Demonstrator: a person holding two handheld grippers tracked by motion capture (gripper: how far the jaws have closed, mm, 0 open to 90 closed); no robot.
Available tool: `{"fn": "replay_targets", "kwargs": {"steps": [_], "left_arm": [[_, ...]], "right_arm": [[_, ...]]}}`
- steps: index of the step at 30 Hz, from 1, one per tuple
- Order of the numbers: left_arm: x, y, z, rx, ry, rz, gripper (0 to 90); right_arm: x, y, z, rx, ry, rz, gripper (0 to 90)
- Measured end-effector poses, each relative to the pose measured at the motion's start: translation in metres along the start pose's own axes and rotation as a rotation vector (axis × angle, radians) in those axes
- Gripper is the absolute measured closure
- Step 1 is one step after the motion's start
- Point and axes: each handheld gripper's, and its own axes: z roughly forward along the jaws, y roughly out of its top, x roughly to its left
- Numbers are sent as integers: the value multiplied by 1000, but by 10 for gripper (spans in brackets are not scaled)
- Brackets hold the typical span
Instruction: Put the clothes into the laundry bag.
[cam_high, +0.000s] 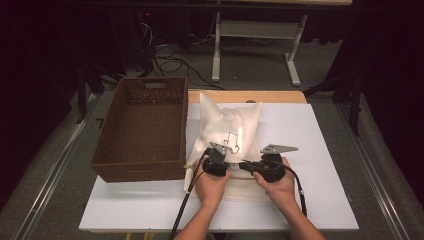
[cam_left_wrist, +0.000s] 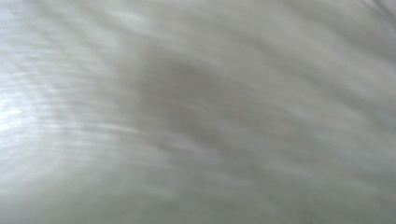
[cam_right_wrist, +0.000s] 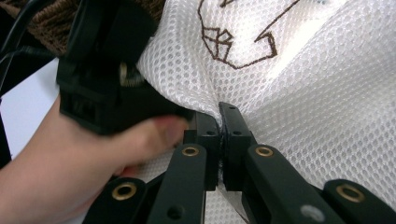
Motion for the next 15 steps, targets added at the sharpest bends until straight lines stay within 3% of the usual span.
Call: {"fn": "replay_targets", "kwargs": {"steps": [3,5,7,9,12,15], "left_arm": [[-1,-2,-2,-14,-13,27,849],[4,-4,-6,-10,-82,15,818],[7,-7,-12,-16,-134,3,728],[8,-11,-19,-14,-168,40,608],[6,-20,-32,-13,-176,128,497],[6,-25,-46,-23,-211,132,438]], "right_arm": [[-1,-1,1,8,-9,7,893],[-2,-1,0,8,-4,13,892],[-3,-1,0,4,0,14,892],[-3,0,-1,-1,-3,4,892],[-4,1,-3,-15,0,4,892],[-5,1,-4,-26,0,3,892]]}}
